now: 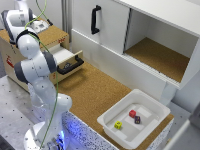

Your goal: Push the green button to turn on the green light

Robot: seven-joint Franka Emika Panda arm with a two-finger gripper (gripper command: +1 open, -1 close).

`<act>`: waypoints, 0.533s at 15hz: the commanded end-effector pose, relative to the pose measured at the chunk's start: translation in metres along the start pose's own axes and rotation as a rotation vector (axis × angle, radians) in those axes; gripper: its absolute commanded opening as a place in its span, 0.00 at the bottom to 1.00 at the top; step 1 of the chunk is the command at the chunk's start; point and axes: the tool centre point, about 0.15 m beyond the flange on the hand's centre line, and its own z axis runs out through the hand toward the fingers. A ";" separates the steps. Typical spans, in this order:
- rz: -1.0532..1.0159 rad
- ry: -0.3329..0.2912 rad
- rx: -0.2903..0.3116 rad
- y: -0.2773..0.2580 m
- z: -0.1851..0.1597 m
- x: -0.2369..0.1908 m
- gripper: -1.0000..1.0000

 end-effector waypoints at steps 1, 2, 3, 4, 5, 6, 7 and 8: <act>0.000 -0.128 0.047 0.007 0.021 0.017 0.00; 0.007 -0.135 0.053 0.008 0.026 0.015 0.00; 0.010 -0.143 0.057 0.009 0.032 0.013 0.00; 0.016 -0.149 0.067 0.010 0.039 0.011 0.00; 0.018 -0.158 0.056 0.011 0.047 0.009 0.00; 0.021 -0.178 0.044 0.013 0.056 0.005 0.00; 0.039 -0.161 0.054 0.015 0.053 0.001 0.00; 0.056 -0.122 0.057 0.015 0.040 -0.003 0.00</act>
